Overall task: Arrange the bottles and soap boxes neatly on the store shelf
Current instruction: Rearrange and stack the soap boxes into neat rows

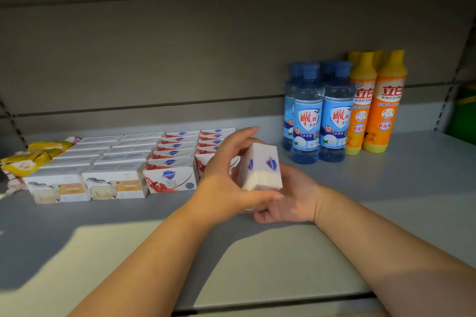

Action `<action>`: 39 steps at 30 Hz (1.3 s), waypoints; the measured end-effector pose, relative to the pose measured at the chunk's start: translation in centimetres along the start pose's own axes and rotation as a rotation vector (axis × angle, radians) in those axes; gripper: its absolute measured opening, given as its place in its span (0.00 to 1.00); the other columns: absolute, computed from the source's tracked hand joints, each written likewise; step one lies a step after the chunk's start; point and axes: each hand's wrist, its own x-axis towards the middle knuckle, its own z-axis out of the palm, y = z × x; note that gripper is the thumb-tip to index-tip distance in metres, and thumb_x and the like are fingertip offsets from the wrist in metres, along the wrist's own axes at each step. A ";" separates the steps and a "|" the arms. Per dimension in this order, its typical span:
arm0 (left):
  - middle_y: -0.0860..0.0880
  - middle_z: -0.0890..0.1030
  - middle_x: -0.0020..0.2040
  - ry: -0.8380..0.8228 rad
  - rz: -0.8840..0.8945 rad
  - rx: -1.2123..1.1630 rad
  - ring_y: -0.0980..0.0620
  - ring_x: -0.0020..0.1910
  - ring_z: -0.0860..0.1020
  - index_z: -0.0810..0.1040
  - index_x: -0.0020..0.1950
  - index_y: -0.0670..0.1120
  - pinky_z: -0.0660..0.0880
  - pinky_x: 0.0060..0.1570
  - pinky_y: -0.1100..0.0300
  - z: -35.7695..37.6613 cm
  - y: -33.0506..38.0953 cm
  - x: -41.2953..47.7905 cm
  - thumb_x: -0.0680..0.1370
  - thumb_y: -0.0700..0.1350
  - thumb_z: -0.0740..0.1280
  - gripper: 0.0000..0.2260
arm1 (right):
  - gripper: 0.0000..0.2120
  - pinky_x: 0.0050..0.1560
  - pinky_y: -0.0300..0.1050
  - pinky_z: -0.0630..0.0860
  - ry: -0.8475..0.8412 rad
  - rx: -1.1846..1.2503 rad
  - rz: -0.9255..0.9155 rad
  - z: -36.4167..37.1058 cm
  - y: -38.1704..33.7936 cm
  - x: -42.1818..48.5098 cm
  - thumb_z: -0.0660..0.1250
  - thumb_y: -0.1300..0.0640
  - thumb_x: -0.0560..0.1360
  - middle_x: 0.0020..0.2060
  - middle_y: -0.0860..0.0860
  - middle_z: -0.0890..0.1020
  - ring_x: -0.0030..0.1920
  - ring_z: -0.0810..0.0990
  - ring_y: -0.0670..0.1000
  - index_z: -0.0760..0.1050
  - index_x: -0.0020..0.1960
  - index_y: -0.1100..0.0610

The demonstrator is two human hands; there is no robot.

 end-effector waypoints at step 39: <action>0.55 0.73 0.66 -0.229 -0.555 0.287 0.66 0.54 0.74 0.57 0.75 0.58 0.68 0.52 0.74 -1.1 -6.3 0.7 0.72 0.43 0.73 0.37 | 0.23 0.49 0.37 0.78 0.619 -0.847 -0.458 -3.0 -1.2 -0.9 0.71 0.68 0.68 0.53 0.50 0.80 0.50 0.80 0.45 0.74 0.54 0.45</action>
